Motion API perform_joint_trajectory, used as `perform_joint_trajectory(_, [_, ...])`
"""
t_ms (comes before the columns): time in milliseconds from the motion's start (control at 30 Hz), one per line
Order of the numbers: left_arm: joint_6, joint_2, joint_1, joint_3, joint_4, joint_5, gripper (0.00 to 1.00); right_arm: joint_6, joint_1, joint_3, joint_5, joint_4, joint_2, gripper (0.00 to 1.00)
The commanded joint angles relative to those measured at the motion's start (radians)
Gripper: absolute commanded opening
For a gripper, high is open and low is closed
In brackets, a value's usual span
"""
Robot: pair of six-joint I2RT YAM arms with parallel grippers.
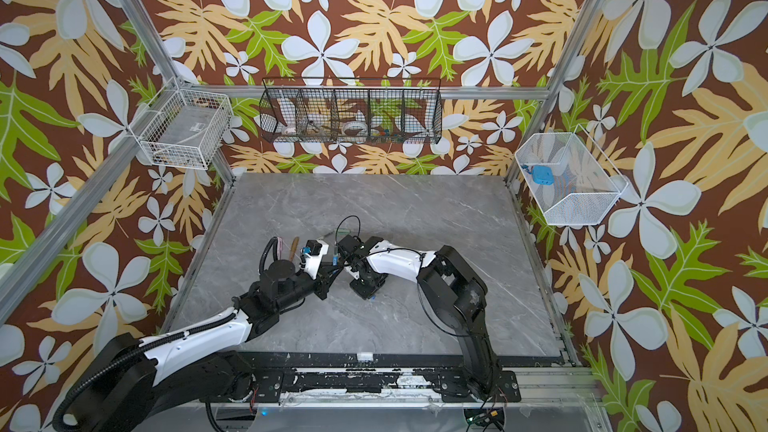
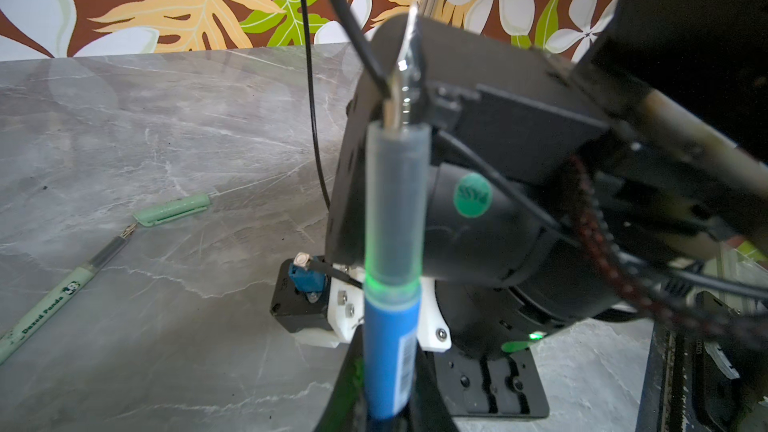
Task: Insert the pens into the pen caps
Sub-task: 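Lower the right gripper onto the blue cap and grasp it, then lift the blue cap with the right gripper toward the pen in the left gripper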
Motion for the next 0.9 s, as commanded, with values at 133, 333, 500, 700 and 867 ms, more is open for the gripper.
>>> perform_joint_trajectory(133, [0.008, -0.003, -0.001, 0.002, 0.019, 0.001, 0.00, 0.052, -0.010, -0.067, -0.070, 0.112, -0.035, 0.19])
perform_joint_trajectory(333, [0.006, 0.007, -0.001, 0.001, 0.029, 0.009, 0.00, 0.089, -0.075, -0.158, -0.129, 0.223, -0.150, 0.17])
perform_joint_trajectory(500, [0.003, 0.037, -0.001, 0.007, 0.040, 0.026, 0.00, 0.124, -0.132, -0.255, -0.162, 0.314, -0.258, 0.17])
perform_joint_trajectory(700, [-0.001, 0.088, -0.001, 0.015, 0.064, 0.073, 0.00, 0.180, -0.180, -0.383, -0.212, 0.481, -0.421, 0.17])
perform_joint_trajectory(867, [-0.001, 0.125, -0.003, 0.019, 0.090, 0.123, 0.00, 0.258, -0.204, -0.546, -0.207, 0.736, -0.618, 0.19])
